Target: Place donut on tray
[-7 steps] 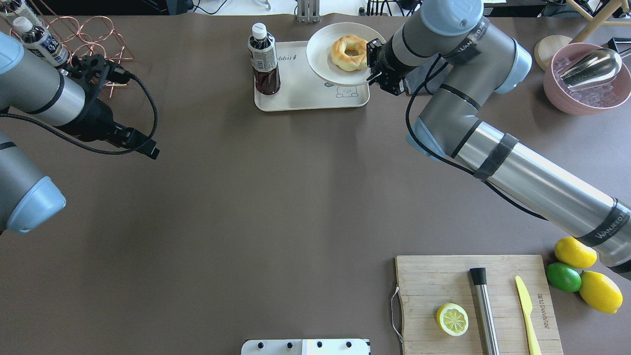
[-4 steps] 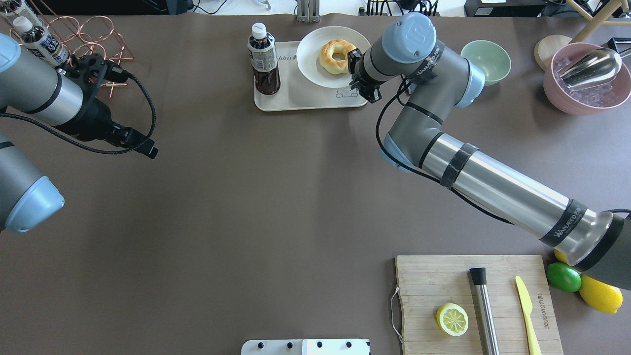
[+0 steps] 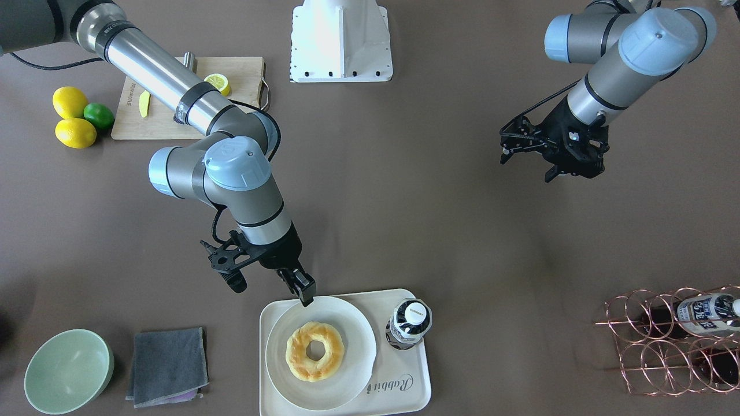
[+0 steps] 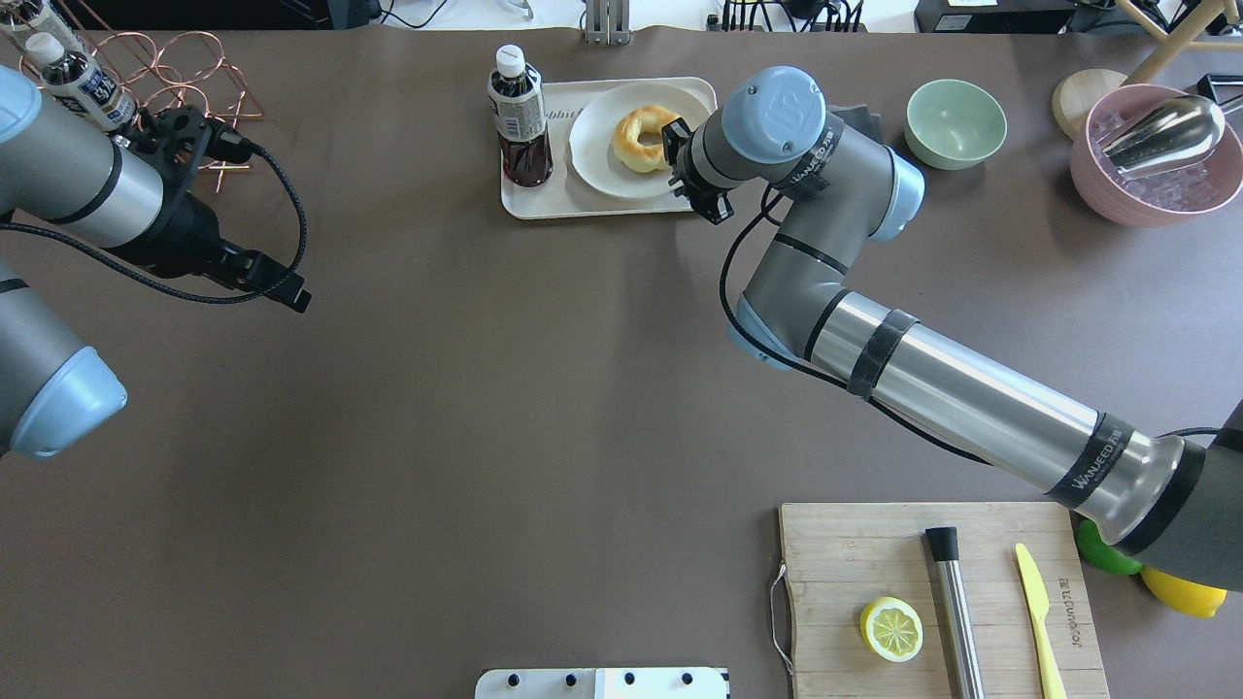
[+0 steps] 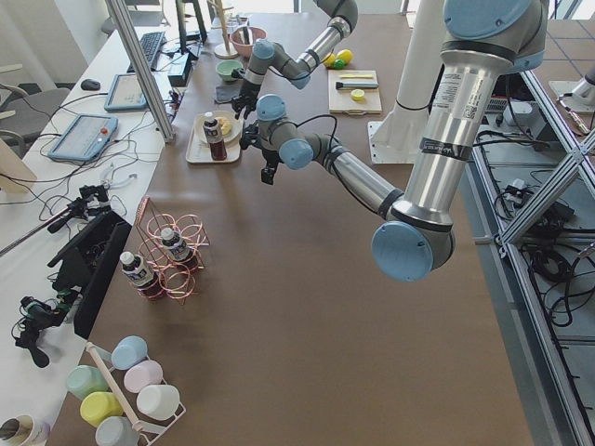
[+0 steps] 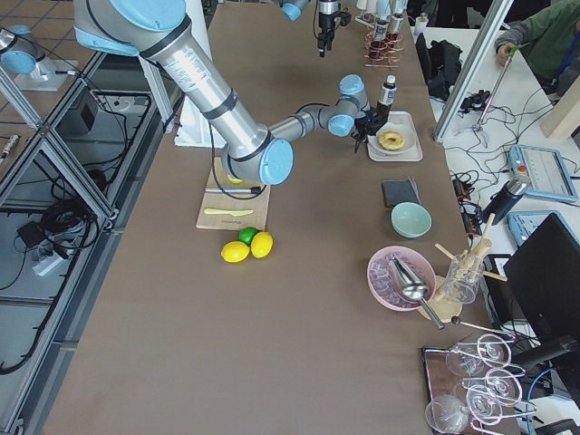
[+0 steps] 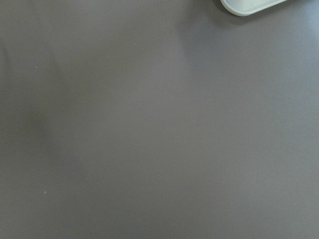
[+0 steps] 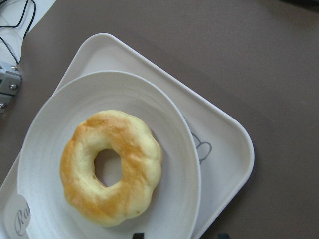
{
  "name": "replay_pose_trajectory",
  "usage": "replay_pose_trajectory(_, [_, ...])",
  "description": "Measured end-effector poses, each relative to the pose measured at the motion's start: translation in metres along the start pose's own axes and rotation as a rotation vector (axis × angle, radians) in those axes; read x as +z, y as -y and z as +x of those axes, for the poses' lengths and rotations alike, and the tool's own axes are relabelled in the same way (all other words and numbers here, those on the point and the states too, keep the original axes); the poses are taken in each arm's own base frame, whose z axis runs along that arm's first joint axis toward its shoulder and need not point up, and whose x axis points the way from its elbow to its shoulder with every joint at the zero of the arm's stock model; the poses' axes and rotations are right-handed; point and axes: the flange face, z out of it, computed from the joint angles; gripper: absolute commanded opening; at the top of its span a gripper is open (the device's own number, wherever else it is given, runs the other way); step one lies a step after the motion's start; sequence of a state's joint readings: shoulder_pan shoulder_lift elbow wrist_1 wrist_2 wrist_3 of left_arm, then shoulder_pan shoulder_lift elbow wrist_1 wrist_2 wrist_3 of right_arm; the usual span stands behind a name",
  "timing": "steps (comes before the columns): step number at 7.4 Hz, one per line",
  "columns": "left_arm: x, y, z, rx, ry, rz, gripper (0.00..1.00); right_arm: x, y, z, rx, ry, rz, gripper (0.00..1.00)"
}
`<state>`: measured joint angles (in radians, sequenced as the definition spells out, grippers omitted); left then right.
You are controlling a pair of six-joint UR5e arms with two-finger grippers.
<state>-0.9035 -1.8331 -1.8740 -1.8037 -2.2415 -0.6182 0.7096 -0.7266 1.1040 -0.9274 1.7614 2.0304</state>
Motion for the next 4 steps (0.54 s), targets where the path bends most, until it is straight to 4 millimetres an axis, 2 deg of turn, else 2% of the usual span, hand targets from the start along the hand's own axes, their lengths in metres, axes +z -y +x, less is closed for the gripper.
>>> replay_pose_trajectory(1, [0.0, 0.0, 0.0, 0.0, 0.0, 0.0, 0.99, -0.01, 0.004, -0.005, -0.022, 0.008, -0.005, 1.0])
replay_pose_trajectory(2, [0.0, 0.0, 0.0, 0.0, -0.001, -0.002, 0.99, -0.025, 0.027, -0.002, -0.035, -0.008, -0.023, 1.0])
replay_pose_trajectory(3, [0.0, -0.001, -0.003, 0.003, 0.002, -0.004, 0.99, -0.046, 0.065, 0.013, -0.09, -0.044, -0.061, 1.0])
replay_pose_trajectory(4, [-0.004, -0.004, -0.019, 0.012, 0.015, -0.006, 0.99, -0.069, 0.112, 0.044, -0.173, -0.082, -0.089, 1.0])
